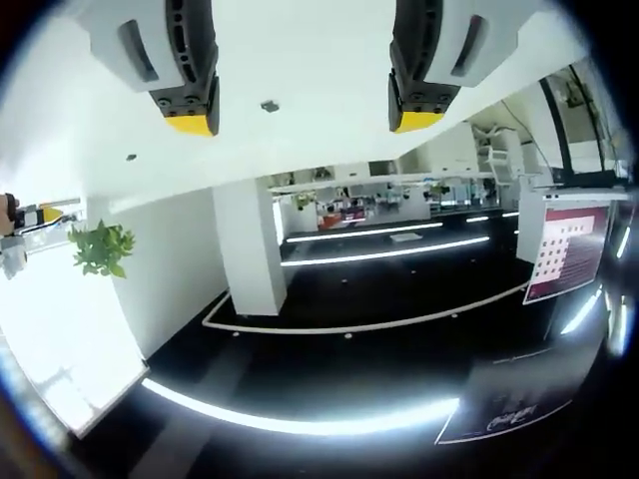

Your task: Snap the two parts of the plastic buckle together until the buckle closes and remains connected.

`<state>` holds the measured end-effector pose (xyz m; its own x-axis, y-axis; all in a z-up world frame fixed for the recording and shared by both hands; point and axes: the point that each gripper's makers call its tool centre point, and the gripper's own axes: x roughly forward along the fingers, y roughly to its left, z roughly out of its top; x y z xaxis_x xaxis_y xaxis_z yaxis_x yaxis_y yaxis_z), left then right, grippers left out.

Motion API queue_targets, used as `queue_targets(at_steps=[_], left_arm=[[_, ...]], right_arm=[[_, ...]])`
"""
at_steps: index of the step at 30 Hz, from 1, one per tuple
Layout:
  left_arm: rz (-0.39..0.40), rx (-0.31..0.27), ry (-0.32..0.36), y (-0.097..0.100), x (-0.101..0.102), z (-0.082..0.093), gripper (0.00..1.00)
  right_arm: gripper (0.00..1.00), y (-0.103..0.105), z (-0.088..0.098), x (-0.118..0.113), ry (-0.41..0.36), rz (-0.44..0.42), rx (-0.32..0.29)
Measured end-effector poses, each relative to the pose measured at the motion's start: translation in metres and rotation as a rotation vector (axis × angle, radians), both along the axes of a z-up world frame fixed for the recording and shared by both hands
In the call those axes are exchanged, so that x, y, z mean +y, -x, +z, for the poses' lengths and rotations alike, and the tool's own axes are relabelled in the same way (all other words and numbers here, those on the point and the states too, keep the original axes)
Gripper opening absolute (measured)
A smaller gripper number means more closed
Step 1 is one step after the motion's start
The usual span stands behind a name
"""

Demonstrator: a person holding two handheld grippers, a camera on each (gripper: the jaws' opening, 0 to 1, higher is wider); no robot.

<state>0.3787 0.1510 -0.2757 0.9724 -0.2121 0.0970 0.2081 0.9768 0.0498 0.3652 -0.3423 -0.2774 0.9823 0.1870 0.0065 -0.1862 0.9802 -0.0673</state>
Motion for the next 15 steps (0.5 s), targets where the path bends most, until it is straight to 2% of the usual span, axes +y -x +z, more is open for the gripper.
queue_targets(at_steps=[10,15], left_arm=[[-0.005,-0.006,0.006,0.0012,-0.0004,0.0014,0.71],[-0.006,0.000,-0.005,0.0003,-0.0017,0.0001,0.71]], right_arm=[[0.48,-0.0012,-0.0042,0.0027,0.014,0.009,0.023],[0.48,-0.0017,-0.0090,0.0088,0.067,0.033,0.048]])
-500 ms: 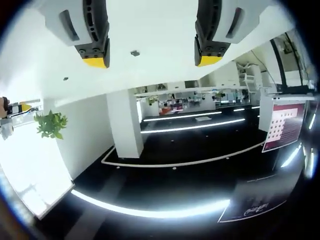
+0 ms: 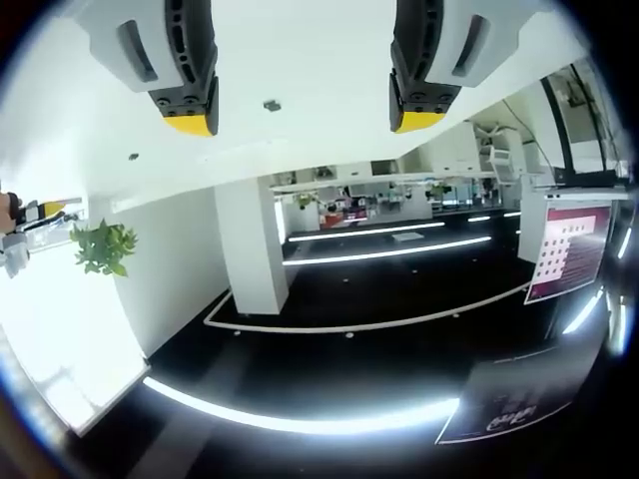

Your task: Snap the two parts of the plastic buckle together until the buckle closes and remains connected.

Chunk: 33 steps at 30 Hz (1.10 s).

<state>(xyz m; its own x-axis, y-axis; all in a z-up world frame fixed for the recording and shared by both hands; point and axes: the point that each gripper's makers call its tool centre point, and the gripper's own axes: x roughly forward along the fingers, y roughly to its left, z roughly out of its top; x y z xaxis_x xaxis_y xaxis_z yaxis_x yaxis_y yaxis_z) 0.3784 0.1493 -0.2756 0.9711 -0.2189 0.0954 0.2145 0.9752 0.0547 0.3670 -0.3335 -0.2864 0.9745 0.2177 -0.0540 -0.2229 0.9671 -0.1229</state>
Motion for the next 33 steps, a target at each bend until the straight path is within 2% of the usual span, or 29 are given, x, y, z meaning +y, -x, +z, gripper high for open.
queue_targets(at_steps=[13,22,33], left_arm=[[0.003,0.013,-0.003,-0.001,-0.001,-0.003,0.71],[0.013,0.025,-0.001,-0.002,0.002,-0.005,0.71],[0.012,0.032,0.000,-0.003,0.002,-0.006,0.71]], right_arm=[[0.47,0.000,-0.001,0.005,0.028,0.019,0.000],[0.43,-0.001,-0.007,0.003,0.041,0.011,0.030],[0.42,-0.003,-0.012,0.002,0.064,0.012,0.052]])
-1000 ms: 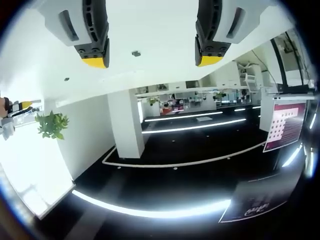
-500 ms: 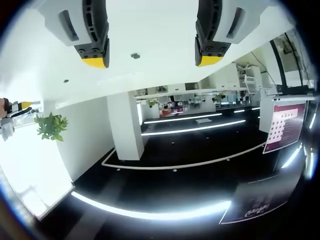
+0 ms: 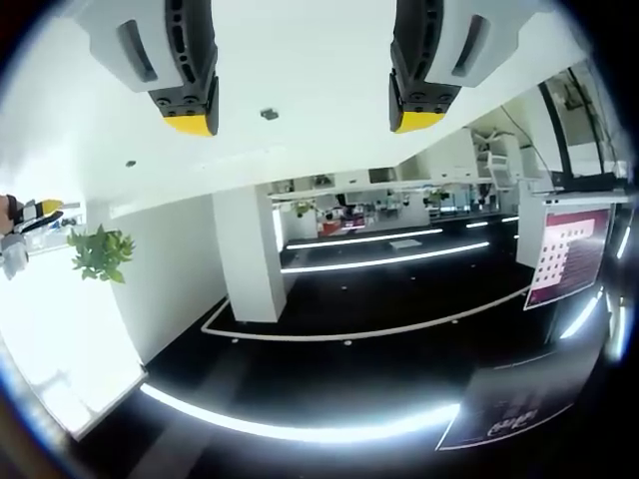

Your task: Snap the two parts of the plastic buckle together until the buckle closes and remains connected.

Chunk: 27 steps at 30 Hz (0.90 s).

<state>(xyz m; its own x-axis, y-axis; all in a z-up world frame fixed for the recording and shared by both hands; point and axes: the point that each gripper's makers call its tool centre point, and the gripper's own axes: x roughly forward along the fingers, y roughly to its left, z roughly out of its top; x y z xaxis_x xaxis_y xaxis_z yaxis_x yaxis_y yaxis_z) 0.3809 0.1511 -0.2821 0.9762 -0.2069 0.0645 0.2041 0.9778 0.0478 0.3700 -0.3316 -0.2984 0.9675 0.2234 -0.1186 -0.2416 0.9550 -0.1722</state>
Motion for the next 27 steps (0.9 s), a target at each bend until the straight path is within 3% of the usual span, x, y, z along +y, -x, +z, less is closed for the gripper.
queue_targets(at_steps=[27], left_arm=[[-0.023,0.012,-0.001,0.0028,-0.0034,-0.0020,0.70]], right_arm=[[0.42,0.0028,-0.0066,0.0025,0.046,-0.001,0.029]])
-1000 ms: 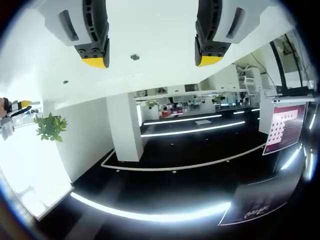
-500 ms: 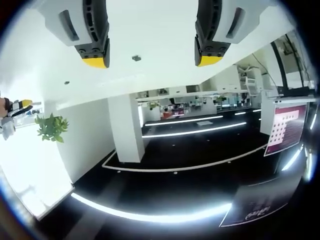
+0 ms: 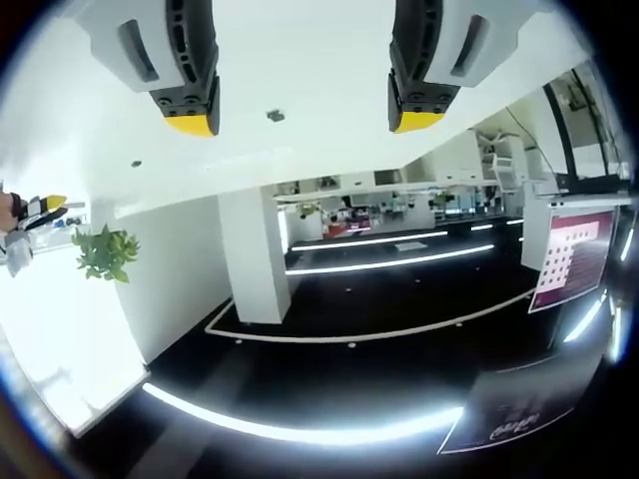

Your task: Snap the two parts of the plastic buckle together until the buckle closes and remains connected.

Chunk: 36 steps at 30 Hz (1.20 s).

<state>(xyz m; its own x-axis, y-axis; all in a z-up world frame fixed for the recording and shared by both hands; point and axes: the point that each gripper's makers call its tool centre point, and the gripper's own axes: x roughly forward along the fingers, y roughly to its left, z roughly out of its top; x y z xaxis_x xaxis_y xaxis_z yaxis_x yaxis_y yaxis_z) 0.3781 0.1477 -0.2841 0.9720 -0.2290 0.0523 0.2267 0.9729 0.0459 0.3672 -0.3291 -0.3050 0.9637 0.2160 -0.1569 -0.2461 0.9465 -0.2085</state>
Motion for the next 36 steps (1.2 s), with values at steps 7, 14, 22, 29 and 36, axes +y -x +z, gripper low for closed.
queue_targets(at_steps=[7,14,22,29,36], left_arm=[[-0.011,0.004,0.015,0.002,-0.001,0.001,0.69],[-0.024,0.014,0.036,0.005,-0.002,0.001,0.66],[-0.018,0.012,0.053,0.006,-0.001,0.002,0.65],[-0.018,0.026,0.052,0.006,-0.001,-0.001,0.62],[-0.034,0.076,0.048,0.003,-0.003,-0.008,0.60]], right_arm=[[0.42,0.000,-0.001,-0.002,0.004,-0.010,0.006],[0.42,0.002,0.000,-0.002,0.006,-0.009,0.003],[0.42,0.004,0.002,0.000,0.002,-0.001,-0.004],[0.42,0.005,0.000,0.002,0.001,0.011,0.011],[0.42,0.008,0.002,0.009,0.011,0.040,0.005]])
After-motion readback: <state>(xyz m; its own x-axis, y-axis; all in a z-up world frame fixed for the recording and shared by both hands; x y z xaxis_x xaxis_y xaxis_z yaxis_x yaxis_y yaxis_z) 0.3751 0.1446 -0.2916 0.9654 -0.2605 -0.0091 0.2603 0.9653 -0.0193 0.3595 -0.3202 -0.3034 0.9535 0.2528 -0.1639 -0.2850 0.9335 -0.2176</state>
